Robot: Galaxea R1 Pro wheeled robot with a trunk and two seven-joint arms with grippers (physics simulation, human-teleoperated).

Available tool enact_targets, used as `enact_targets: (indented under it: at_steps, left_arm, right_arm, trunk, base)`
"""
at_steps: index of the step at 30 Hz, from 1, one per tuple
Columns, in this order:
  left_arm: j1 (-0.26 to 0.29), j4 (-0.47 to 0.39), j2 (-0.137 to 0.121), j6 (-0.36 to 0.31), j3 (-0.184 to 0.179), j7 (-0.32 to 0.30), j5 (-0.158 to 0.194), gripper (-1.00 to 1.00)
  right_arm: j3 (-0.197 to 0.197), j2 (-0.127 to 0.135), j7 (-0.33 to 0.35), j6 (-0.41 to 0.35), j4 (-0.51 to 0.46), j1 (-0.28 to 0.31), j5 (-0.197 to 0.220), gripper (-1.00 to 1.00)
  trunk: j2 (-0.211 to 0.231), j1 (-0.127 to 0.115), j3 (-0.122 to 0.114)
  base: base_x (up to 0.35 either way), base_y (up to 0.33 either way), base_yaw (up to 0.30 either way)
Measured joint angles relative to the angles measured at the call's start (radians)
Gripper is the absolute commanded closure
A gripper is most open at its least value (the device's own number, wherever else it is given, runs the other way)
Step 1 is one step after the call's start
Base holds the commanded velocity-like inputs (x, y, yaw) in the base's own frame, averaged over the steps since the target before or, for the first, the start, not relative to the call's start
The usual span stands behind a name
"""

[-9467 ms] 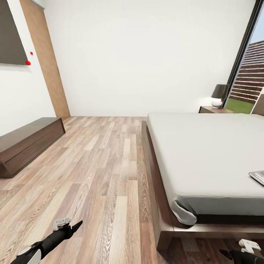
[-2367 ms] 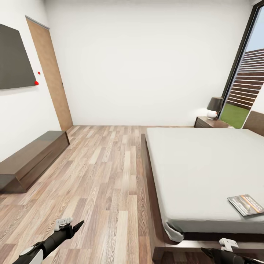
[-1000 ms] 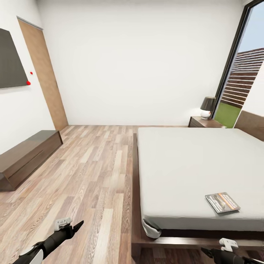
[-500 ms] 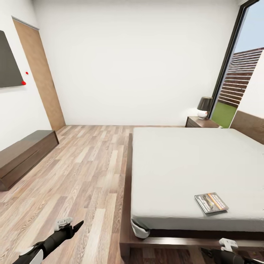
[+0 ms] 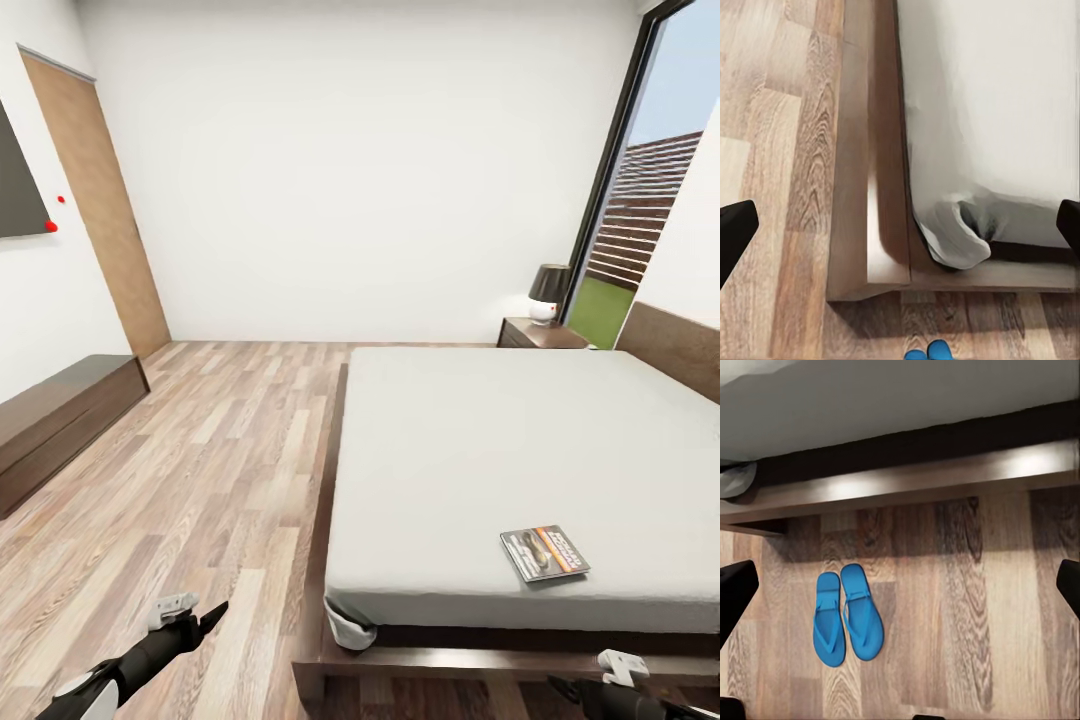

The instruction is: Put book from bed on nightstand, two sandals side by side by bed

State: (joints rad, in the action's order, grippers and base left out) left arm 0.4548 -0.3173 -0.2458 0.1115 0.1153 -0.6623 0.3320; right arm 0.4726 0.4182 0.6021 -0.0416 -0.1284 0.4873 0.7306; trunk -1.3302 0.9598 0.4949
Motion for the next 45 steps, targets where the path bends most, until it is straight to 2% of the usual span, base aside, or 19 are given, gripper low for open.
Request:
enact_targets:
  at_steps: [45]
  left_arm:
    - [0.000,0.000,0.007,-0.001,0.000,0.000,0.000,-1.00]
  right_arm:
    - [0.000,0.000,0.000,0.000,-0.001,0.000,0.000,-1.00]
  trunk:
    - [0.000,0.000,0.000]
  base:
    - [0.000,-0.270,0.000]
